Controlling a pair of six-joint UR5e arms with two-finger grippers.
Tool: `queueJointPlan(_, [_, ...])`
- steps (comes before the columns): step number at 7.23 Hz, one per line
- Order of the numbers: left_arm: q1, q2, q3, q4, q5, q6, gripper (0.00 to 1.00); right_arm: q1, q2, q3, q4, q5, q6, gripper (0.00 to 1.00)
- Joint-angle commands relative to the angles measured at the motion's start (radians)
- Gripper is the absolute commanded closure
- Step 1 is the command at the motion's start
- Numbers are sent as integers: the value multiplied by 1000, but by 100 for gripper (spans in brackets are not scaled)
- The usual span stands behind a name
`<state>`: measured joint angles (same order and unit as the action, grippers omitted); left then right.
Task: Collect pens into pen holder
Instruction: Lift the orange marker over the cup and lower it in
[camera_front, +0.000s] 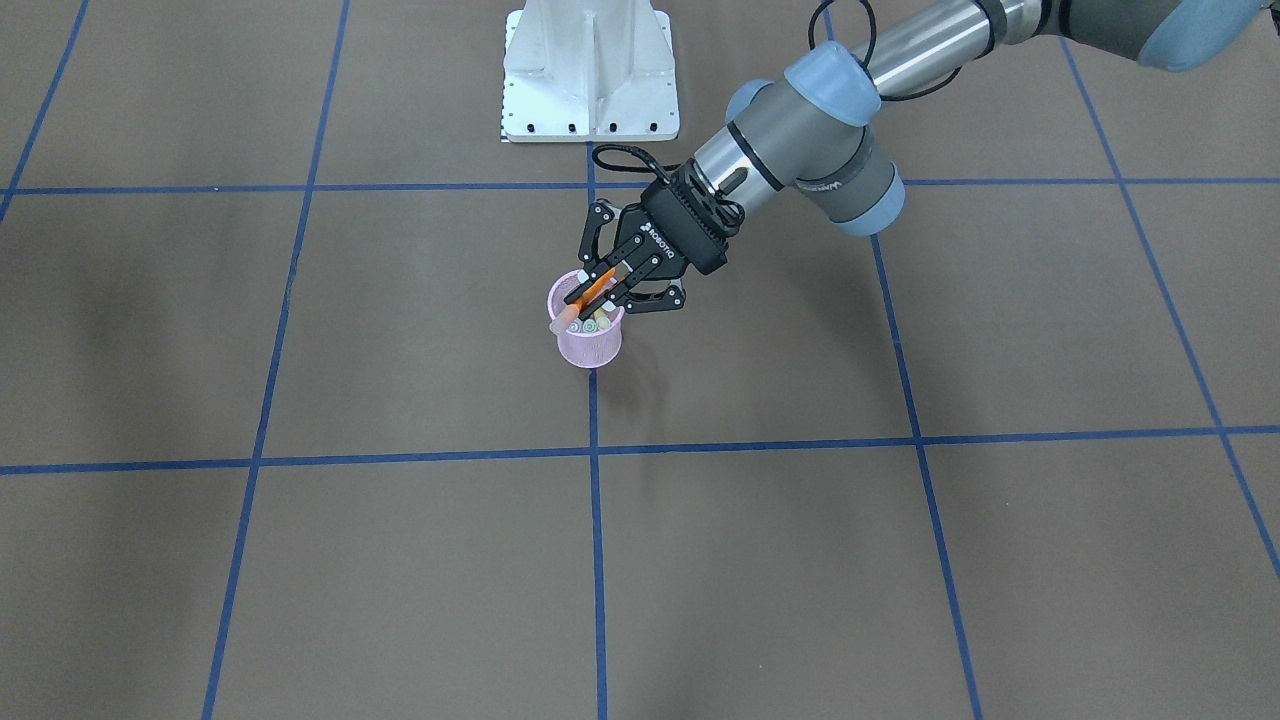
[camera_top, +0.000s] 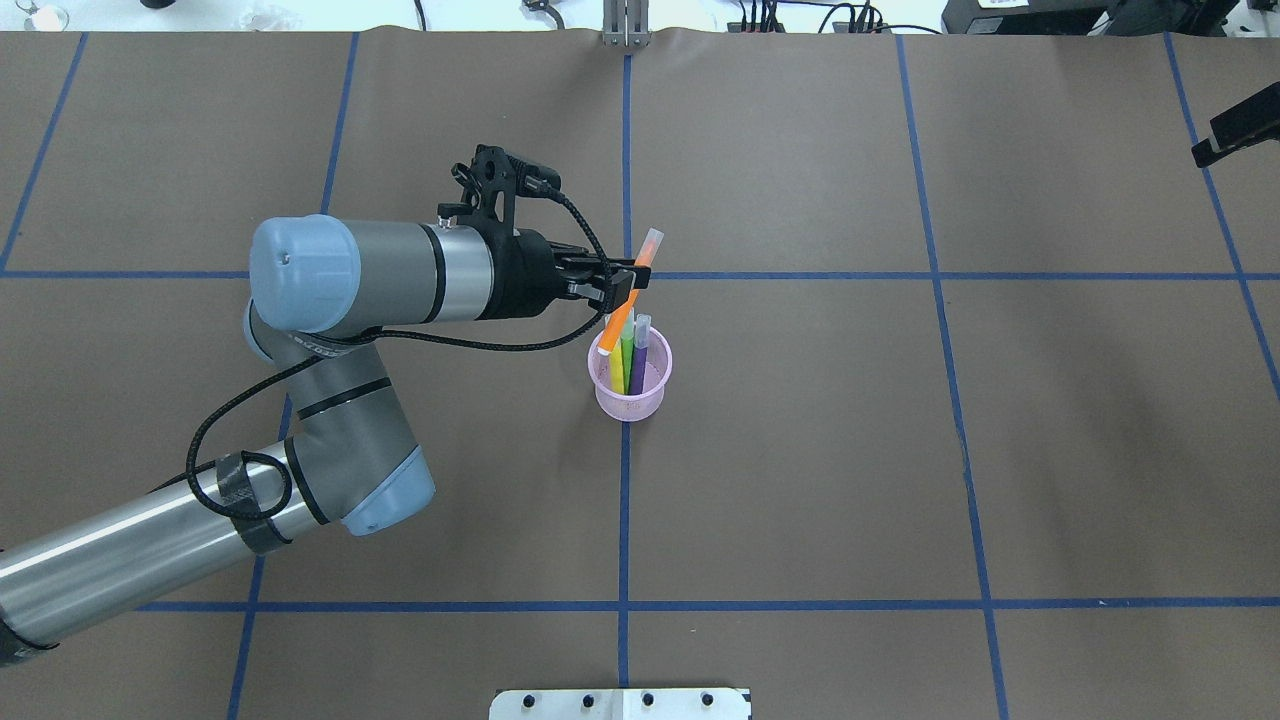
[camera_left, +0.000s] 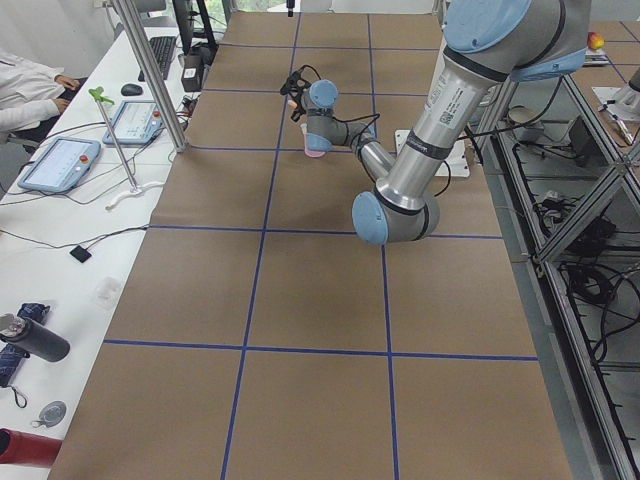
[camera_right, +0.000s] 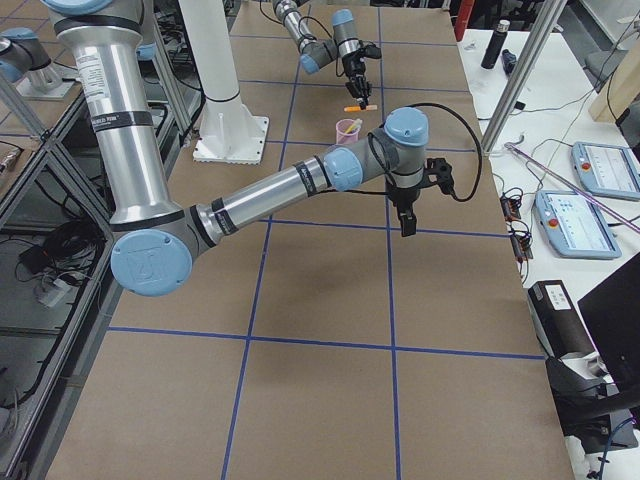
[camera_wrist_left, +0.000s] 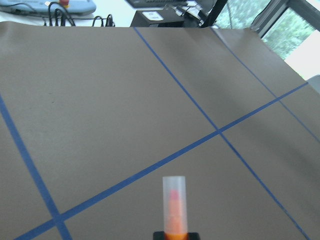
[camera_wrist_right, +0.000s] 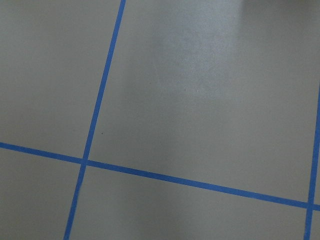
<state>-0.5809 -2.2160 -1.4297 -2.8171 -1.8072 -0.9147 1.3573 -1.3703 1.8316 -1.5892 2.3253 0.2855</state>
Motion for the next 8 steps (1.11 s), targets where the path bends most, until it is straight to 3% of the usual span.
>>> queueJointPlan(1, [3,-11,100,-217,-1,7,100,2,0,-2,0,0,0,0])
queueJointPlan(6, [39,-16,124,-243,15,11,100,2,0,-3,2,-1,0,0])
queueJointPlan(7, [44,-16,124,-249,19,11,92,3,0,-3,2,-1,0,0])
queueJointPlan(8, [47,-16,124,-251,26,10,77,3,0,-3,2,-1,0,0])
